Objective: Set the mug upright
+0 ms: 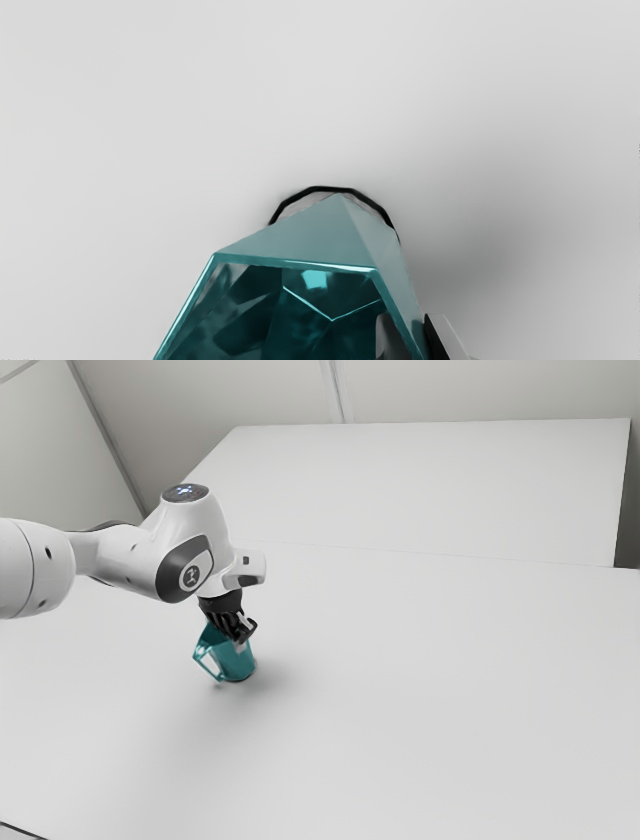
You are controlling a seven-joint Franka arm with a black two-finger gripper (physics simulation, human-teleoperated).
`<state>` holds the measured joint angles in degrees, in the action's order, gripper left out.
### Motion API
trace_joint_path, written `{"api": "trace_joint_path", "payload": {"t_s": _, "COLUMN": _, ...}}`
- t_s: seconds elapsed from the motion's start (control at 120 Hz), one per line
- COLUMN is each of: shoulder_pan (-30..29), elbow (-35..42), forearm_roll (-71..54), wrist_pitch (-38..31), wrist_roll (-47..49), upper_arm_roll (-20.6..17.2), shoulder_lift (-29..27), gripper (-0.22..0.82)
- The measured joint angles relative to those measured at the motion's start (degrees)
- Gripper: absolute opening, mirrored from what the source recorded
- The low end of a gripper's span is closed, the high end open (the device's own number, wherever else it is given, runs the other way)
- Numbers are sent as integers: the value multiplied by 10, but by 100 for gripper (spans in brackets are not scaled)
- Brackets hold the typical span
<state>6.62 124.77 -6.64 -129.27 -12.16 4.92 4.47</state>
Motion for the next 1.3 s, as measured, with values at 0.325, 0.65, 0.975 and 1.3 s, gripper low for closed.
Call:
{"api": "trace_joint_path", "payload": {"t_s": 0.325, "shoulder_pan": 1, "elbow": 0, "forearm_roll": 2, "wrist_pitch": 1, "wrist_roll": 5, "upper_arm_roll": -1, "shoulder_lift": -3, "gripper": 7}}
{"api": "trace_joint_path", "payload": {"t_s": 0.65, "shoulder_pan": 3, "elbow": -1, "forearm_roll": 2, "wrist_pitch": 8, "wrist_roll": 9, "upper_arm_roll": -12, "shoulder_lift": -28, "gripper": 13}}
{"api": "trace_joint_path", "payload": {"t_s": 0.975, "shoulder_pan": 8, "elbow": -131, "forearm_roll": 3, "wrist_pitch": 85, "wrist_roll": 19, "upper_arm_roll": -19, "shoulder_lift": -35, "gripper": 28}}
{"api": "trace_joint_path", "payload": {"t_s": 1.3, "shoulder_pan": -90, "elbow": -361, "forearm_roll": 47, "wrist_pitch": 270, "wrist_roll": 51, "upper_arm_roll": -43, "shoulder_lift": 52, "gripper": 53}}
